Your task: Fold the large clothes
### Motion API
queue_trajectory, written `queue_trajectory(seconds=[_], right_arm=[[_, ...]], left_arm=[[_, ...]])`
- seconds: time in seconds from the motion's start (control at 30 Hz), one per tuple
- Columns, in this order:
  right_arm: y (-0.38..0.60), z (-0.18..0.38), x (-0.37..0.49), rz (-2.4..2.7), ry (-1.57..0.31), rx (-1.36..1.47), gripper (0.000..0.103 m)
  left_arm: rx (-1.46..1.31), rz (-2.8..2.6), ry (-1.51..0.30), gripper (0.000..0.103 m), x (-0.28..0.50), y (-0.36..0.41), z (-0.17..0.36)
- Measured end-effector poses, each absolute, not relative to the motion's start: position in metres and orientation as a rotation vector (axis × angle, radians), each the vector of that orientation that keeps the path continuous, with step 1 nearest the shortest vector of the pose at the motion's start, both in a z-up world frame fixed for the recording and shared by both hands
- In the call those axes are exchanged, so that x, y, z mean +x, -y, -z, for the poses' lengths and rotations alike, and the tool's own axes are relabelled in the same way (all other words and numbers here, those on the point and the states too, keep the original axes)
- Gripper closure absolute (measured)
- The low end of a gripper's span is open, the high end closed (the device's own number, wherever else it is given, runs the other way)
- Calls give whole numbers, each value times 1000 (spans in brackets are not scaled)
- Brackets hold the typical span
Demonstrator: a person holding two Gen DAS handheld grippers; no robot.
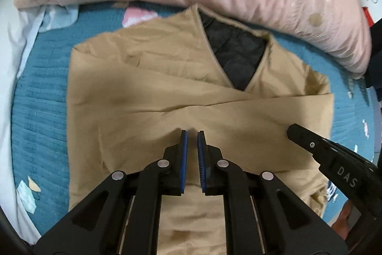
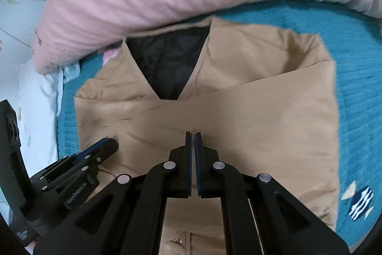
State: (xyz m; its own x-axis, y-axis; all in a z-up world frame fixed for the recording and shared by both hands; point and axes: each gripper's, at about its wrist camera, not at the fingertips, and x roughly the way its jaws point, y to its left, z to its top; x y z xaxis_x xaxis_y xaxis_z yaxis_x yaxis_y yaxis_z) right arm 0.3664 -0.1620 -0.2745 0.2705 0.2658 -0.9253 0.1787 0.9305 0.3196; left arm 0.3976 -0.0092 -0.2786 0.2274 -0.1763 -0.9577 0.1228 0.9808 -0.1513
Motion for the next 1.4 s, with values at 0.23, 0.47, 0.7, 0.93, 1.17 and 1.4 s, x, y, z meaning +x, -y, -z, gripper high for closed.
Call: queue_trajectory(seconds=[0.23,0.47,0.7,0.93,1.17,1.4], right_arm=[[197,288,365,34,-1317,378,101],[251,285,361,199,-1289,335,103],[280,328,351,223,-1326,409,103],[283,322,353,235,-1334,409,103],[284,300,344,201,-1284,452,96],[277,272,333,230,-1209,426,33]], left_arm=[[-26,151,-1329,93,403,-16,293],[-36,109,-1321,93,411,-39,296],[5,123,-1314,93,411,-29,314],[-15,113,-1329,94,412,-31,311],[-47,126,-1320,93,415,-41,290],[23,86,-1271,60,410,-37,266]])
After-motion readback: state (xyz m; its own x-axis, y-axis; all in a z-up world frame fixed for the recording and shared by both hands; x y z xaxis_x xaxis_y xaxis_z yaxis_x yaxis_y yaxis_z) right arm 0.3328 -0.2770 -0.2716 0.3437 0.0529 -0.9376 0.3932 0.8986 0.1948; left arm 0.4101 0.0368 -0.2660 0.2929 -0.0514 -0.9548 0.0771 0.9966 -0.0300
